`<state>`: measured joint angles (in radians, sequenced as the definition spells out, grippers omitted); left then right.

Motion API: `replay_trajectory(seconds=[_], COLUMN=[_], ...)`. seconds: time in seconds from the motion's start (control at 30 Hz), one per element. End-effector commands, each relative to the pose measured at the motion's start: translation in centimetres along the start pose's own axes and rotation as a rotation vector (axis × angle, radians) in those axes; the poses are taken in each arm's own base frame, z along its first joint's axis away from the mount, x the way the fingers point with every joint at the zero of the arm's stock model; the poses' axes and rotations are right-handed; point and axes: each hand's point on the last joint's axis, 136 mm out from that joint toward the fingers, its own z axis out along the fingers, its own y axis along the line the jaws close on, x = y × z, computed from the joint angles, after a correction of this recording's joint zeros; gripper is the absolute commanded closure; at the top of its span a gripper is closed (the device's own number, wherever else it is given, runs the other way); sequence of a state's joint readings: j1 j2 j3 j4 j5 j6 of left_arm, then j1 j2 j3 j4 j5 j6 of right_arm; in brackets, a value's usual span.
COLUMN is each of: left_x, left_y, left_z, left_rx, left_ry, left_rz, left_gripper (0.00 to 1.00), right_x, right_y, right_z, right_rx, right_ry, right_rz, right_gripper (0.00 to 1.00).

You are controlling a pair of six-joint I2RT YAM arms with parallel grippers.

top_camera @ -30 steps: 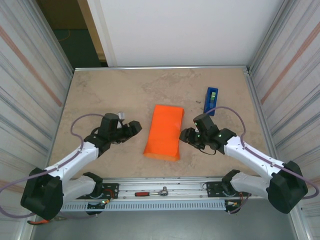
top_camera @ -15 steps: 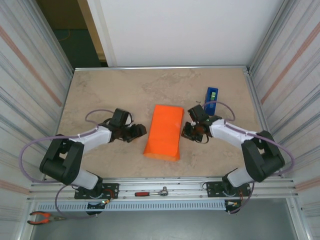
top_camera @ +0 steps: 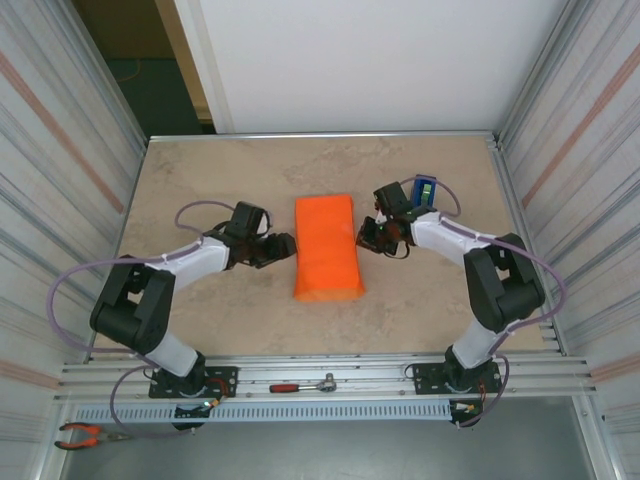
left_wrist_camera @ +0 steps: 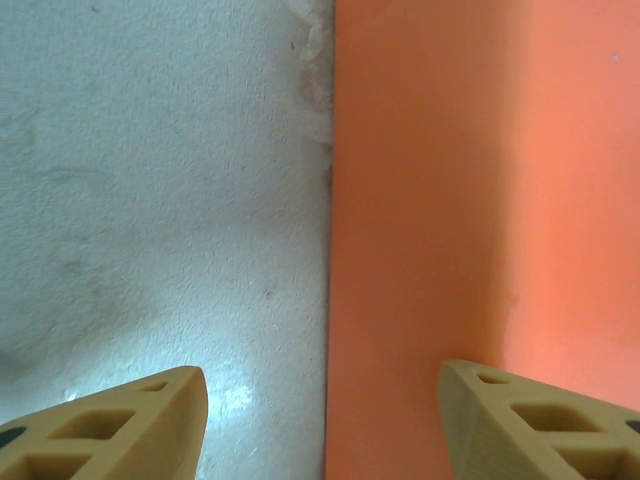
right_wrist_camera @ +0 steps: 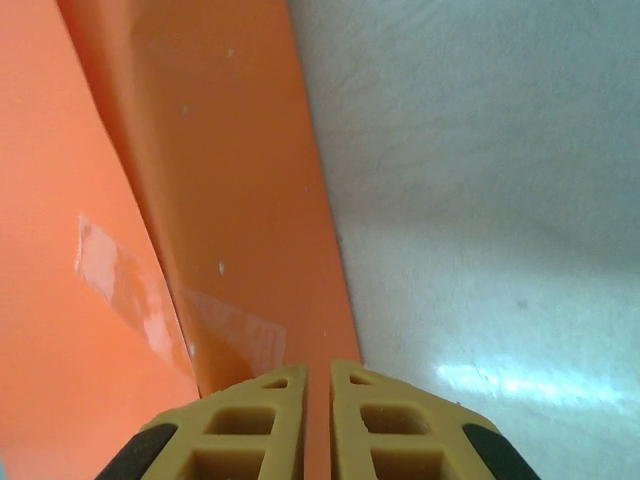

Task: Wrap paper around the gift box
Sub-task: Rotate the gift box at the center of the table.

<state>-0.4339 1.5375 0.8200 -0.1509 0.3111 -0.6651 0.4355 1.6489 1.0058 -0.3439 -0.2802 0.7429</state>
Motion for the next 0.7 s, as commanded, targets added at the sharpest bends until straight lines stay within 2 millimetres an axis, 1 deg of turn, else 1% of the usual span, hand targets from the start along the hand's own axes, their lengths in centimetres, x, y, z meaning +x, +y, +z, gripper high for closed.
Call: replay_trajectory(seconds=[0.0,0.1,0.17,0.23,0.33,0.47,0.67], left_x=[0.6,2.3,3.4,4.6,5.8,6.7,6.8], left_y=[1.1,2.4,3.1,3.7,3.9,3.4,1.4], left_z=[-2.2,-2.8,-2.9,-2.8,-2.2,-1.4,-0.3], left_rx=[-0.053,-0.086,-0.105,-0.124,-0.132,-0.139,-0.12], left_ry=[-0.028,-0.009,0.002,0.014,0.03,0.041,0.049], left_rz=[0.017,0.01,0.01,0.016,0.028,0.057,0.11], left_gripper=[0.4,0.49,0.54,0.56,0.57,0.57,0.54], right_x=[1.5,3.3,4.5,5.4,6.3,6.8,8.1], right_y=[-1.5,-3.1,-4.0,-4.5,-4.9,-4.6,-2.4], right_z=[-2.1,-2.9,-3.3,-3.6,-3.6,-2.6,-0.7], right_rx=[-0.033,-0.036,-0.028,-0.025,-0.041,-0.056,-0.065], right_ry=[0.015,0.035,0.048,0.054,0.059,0.071,0.1], right_rz=[-0.03,-0.043,-0.057,-0.067,-0.064,-0.061,-0.106], right_gripper=[0.86,0.86,0.86,0.86,0.86,0.86,0.89])
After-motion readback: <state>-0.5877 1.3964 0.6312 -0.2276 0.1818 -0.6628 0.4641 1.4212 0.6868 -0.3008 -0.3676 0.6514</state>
